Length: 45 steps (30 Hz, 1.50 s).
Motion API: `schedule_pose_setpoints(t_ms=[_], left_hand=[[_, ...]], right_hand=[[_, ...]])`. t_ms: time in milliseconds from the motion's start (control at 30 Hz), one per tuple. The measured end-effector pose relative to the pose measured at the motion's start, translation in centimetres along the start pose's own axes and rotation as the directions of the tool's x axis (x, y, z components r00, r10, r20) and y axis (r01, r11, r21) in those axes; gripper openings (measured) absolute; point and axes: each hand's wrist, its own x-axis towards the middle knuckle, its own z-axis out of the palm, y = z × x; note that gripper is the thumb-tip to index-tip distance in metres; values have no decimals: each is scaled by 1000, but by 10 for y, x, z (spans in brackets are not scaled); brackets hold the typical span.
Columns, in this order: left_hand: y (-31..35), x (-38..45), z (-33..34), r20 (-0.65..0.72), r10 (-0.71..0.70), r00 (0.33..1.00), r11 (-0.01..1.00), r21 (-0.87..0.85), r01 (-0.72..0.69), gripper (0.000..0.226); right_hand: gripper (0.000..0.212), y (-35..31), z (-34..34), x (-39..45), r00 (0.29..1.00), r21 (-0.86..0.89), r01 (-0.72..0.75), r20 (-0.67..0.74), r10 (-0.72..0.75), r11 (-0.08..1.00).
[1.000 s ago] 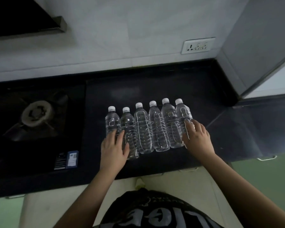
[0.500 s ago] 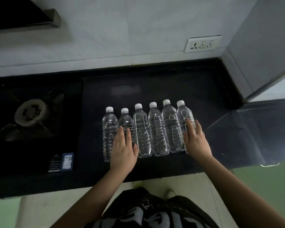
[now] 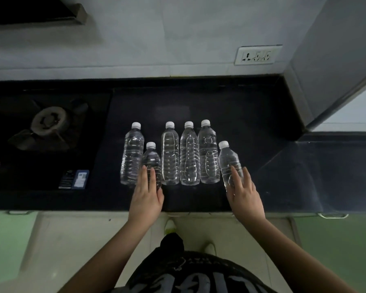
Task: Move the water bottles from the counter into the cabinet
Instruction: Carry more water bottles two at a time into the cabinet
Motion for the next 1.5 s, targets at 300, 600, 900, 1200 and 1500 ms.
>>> schedule_pose_setpoints(t_ms=[300,600,900,1200,1500], left_hand=[[26,-27,0,79,-354,932,919,-158,362,80],[26,-55,-2,132,-424,896,863,-242,444,90],[13,-135,10,165,-312,936,717,-606,346,99],[14,-249,24,278,-222,934,351,-871,343,84],[-17,-430,-2,185,-172,968,24,-981,192,84]], right_hand=[[89,-1,0,-8,996,-93,-78,44,83,993],[86,32,-7,-27,992,8,-31,119,30,999],[89,63,-9,-76,981,178,-34,193,-1,983],[97,66,-2,-185,947,443,-48,304,-100,895],[46,-6,11,-316,687,858,-287,494,-532,426]])
